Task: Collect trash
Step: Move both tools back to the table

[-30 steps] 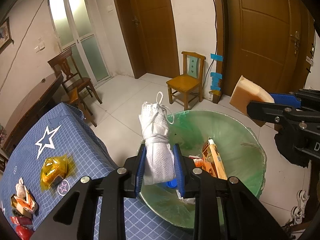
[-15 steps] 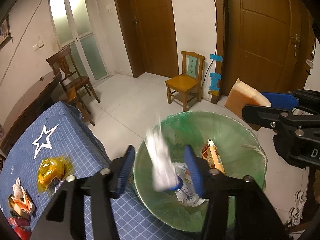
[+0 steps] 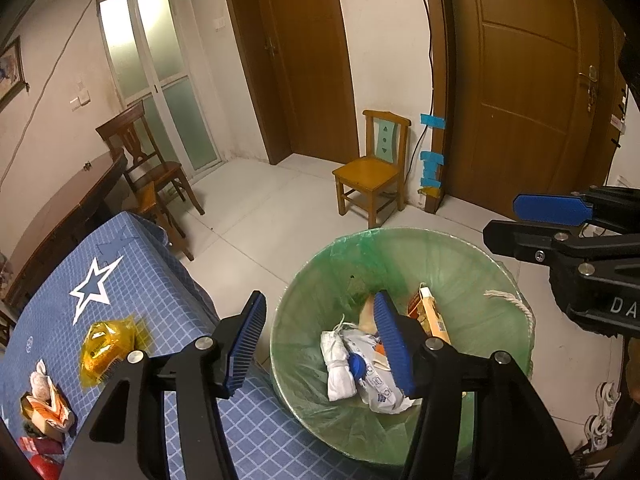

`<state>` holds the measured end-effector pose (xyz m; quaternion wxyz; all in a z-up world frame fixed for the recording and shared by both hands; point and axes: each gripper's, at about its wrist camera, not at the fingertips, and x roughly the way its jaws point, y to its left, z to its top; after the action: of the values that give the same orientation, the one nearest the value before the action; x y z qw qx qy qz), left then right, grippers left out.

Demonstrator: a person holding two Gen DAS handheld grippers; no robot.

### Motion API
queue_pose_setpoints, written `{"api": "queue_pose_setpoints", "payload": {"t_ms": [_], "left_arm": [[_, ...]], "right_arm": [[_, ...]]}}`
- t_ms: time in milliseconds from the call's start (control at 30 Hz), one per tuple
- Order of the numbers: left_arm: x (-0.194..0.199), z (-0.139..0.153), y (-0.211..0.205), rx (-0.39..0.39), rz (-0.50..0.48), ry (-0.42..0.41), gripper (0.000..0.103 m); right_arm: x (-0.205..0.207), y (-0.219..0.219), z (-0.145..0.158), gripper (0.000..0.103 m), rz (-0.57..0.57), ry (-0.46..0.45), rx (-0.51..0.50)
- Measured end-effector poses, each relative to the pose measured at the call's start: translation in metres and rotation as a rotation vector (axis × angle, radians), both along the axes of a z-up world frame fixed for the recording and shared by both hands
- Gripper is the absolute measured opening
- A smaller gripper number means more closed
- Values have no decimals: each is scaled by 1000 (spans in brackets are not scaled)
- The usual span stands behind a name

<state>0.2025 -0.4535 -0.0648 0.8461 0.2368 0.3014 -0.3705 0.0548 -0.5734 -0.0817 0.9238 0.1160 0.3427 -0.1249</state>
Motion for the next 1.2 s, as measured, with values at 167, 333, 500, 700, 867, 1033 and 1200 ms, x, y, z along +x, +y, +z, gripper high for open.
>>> {"api": "queue_pose_setpoints", "payload": {"t_ms": [167, 333, 500, 700, 867, 1033, 1200], "left_arm": [[-8, 5, 5, -7, 5, -36, 58], [-16, 12, 22, -17, 35, -92, 58], [-25, 19, 45, -27, 73, -129, 58], [-38, 27, 82, -34, 129, -158, 58], [-46, 32, 121, -45, 175, -173, 58], [-53, 25, 184, -43, 251, -148, 58], [-54, 9, 271, -84, 354, -62, 58]], "right_arm": [[-5, 6, 5, 44, -4, -23, -15], [-11, 17, 14, 44, -13, -71, -56], [-15, 38, 22, 44, -7, -117, -114], [-20, 76, 33, 44, 35, -173, -205], [-12, 114, 36, 44, 103, -187, -261], [-2, 138, 41, 66, 157, -225, -214], [28, 162, 38, 70, 237, -194, -82]]}}
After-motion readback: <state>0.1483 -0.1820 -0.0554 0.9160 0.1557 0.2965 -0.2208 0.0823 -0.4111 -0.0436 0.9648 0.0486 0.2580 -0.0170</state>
